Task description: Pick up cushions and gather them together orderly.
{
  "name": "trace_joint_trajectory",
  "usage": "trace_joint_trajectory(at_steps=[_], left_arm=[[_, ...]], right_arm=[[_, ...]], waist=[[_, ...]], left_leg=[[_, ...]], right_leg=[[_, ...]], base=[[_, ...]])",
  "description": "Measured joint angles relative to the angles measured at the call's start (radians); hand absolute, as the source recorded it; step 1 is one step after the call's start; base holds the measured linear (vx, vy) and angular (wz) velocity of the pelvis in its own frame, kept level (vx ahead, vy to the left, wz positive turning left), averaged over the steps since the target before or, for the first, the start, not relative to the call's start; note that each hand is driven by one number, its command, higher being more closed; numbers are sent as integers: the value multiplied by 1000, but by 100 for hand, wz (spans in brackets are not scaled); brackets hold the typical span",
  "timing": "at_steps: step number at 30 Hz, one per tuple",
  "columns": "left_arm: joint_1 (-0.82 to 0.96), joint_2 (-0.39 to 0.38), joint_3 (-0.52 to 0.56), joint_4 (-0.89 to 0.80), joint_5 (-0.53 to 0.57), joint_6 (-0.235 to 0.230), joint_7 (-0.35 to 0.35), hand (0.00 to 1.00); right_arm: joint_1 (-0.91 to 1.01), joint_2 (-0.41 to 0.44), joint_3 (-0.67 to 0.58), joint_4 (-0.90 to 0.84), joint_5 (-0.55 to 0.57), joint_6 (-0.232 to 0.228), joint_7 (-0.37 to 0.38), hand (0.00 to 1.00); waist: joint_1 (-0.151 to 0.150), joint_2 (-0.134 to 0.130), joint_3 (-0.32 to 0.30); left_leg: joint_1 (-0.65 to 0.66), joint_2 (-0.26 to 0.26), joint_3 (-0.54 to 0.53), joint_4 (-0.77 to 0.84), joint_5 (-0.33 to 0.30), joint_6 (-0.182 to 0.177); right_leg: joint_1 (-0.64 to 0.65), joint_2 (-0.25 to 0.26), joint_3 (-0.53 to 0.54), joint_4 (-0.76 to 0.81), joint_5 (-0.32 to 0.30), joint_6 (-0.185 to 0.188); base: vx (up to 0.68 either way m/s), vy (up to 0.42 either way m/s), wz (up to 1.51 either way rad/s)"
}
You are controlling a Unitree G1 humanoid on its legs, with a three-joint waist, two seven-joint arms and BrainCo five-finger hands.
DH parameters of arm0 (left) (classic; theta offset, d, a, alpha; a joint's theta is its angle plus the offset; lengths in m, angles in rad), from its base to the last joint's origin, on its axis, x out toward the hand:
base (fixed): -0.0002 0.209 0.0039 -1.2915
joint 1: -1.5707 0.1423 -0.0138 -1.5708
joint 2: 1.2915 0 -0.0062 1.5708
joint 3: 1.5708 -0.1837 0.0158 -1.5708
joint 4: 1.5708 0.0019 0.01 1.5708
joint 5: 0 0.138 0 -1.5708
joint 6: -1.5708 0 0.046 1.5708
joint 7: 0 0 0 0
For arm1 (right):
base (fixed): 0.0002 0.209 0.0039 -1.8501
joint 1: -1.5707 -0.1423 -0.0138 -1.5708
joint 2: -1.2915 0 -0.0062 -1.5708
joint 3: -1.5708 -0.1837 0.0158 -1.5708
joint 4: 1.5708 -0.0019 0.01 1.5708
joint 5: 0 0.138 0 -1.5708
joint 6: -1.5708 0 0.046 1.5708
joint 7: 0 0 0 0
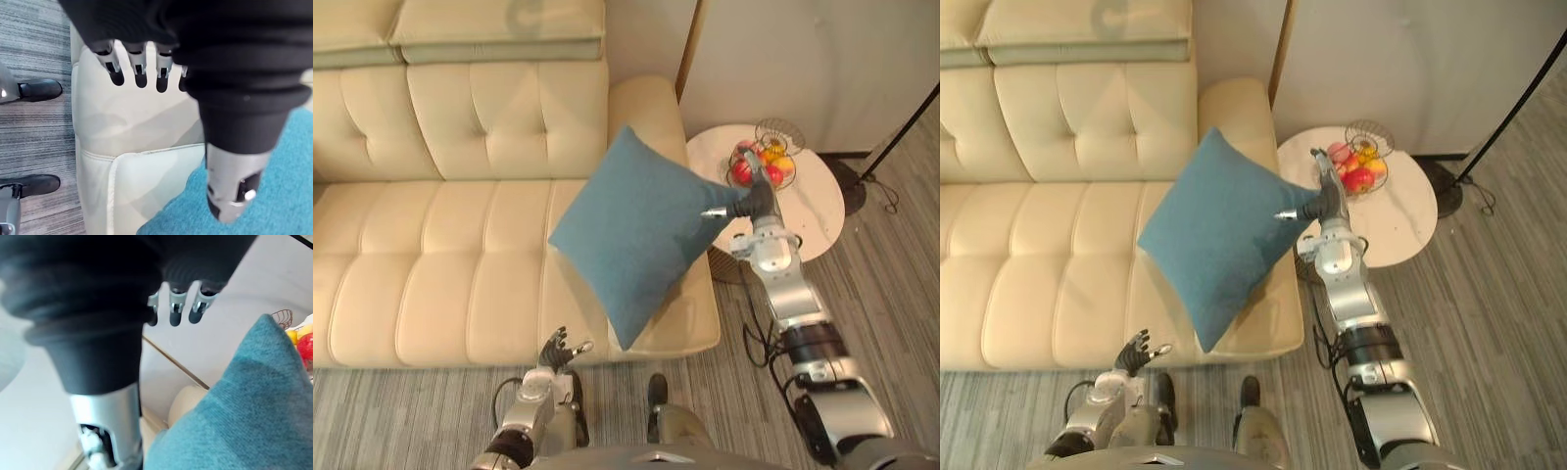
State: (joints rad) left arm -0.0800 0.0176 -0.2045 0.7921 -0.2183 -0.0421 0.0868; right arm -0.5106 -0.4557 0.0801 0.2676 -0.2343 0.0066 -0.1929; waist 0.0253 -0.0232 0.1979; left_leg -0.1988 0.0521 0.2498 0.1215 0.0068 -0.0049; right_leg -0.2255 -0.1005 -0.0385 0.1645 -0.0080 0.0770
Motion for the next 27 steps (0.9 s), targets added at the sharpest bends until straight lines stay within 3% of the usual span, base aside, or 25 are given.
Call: trace_joint_trajectory(at_steps=[13, 27], left_arm=[[-160, -29, -77, -58, -15, -6, 35, 0], [-314, -72, -74, -49, -65, -8, 107, 0]], right_arm=[[-230, -110, 168, 75, -24, 45, 19, 0], [-443, -69, 310, 252, -43, 69, 39, 0]], waist=[[0, -2, 60], [9, -10, 101]], left_leg=[[-142, 51, 18, 100, -12, -5], [-221, 70, 18, 118, 0, -3]], right_leg=[[-125, 30, 25, 46, 26, -19], [-199, 38, 19, 62, 39, -26]], base=[[-82, -12, -6], [0, -5, 1]])
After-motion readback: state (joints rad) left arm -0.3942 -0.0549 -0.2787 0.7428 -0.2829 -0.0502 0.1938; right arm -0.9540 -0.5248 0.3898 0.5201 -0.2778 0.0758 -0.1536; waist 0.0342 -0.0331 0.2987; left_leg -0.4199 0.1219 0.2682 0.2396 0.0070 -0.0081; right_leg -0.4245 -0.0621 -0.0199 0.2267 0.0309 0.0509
